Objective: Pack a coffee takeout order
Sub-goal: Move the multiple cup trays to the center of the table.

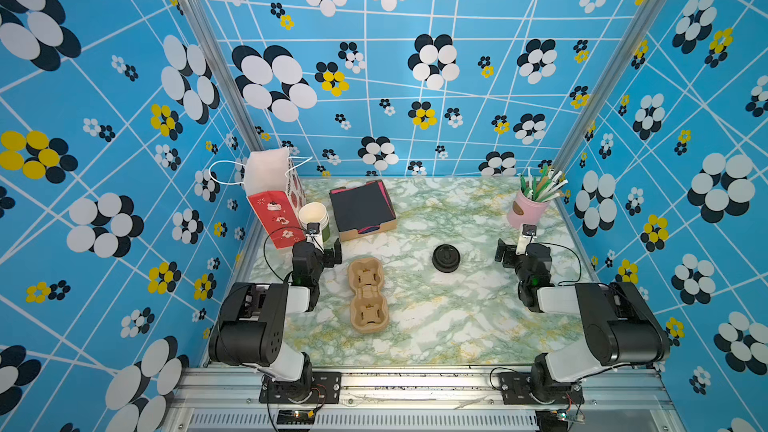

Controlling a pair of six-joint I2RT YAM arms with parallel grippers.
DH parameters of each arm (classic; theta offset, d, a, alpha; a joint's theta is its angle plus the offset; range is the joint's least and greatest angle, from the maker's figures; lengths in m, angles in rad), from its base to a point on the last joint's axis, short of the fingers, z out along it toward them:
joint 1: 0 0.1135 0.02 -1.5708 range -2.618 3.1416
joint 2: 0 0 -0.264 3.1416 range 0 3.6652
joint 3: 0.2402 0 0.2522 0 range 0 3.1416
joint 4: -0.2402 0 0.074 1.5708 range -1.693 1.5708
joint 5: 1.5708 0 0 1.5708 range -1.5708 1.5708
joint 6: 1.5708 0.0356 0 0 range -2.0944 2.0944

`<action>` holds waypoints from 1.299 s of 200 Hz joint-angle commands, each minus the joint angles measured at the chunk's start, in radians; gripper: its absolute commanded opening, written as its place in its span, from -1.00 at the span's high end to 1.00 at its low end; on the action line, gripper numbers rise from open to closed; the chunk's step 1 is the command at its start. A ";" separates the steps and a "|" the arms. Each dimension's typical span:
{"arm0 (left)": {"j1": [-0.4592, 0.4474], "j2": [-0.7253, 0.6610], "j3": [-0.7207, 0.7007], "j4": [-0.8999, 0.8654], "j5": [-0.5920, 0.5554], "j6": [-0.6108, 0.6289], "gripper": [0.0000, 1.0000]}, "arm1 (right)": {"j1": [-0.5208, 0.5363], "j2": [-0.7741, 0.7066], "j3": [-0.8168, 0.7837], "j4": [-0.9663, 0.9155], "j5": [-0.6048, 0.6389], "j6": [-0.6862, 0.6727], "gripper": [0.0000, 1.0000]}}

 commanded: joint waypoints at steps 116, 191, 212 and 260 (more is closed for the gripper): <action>0.009 0.009 0.004 0.013 0.015 -0.005 -0.99 | -0.006 0.005 0.017 0.007 0.013 0.014 -0.99; -0.010 -0.051 -0.030 0.021 -0.010 0.009 -0.99 | -0.005 -0.011 0.013 0.013 0.015 0.012 -0.98; -0.041 -0.151 -0.050 -0.032 -0.038 0.029 -0.99 | -0.005 -0.085 0.021 -0.074 0.030 0.013 -0.98; -0.197 -0.497 -0.040 -0.399 -0.209 0.005 -0.99 | -0.005 -0.316 0.025 -0.291 0.024 0.038 -0.99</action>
